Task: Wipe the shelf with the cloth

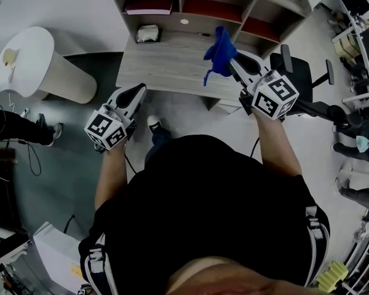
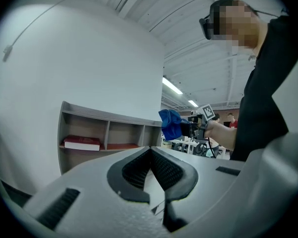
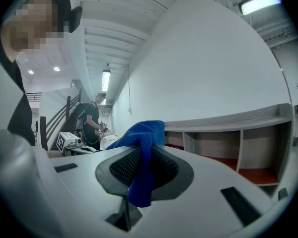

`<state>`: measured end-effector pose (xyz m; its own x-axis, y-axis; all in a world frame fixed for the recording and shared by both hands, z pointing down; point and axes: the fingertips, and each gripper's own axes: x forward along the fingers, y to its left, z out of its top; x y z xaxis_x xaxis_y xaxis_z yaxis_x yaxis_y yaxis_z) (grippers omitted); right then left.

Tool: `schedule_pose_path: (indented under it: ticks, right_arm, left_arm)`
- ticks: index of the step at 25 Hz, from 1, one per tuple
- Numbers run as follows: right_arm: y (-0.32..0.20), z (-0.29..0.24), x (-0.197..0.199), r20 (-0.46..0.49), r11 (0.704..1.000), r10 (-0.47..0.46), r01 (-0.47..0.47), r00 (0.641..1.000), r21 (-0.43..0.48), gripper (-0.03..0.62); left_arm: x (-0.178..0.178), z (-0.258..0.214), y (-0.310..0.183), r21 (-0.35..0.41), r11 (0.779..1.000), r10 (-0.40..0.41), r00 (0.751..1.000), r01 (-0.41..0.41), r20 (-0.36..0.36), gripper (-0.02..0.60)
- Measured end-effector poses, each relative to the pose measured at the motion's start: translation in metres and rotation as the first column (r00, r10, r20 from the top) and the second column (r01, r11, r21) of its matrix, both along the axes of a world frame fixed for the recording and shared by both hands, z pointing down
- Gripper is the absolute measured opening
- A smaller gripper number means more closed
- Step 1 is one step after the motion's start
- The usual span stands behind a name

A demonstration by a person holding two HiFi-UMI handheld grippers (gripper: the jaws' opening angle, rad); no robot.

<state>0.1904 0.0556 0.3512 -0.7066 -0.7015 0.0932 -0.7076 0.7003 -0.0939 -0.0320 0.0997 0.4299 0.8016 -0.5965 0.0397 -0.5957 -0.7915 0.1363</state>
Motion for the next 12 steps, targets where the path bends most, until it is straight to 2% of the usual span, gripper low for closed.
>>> schedule_pose_path:
  ticks: [12]
  right_arm:
    - [-0.025,0.010,-0.004,0.004,0.999,0.024,-0.024,1.000,-0.028,0.054]
  left_arm:
    - [-0.005,0.006,-0.027,-0.015,1.000,0.016,1.000,-0.016,0.003,0.017]
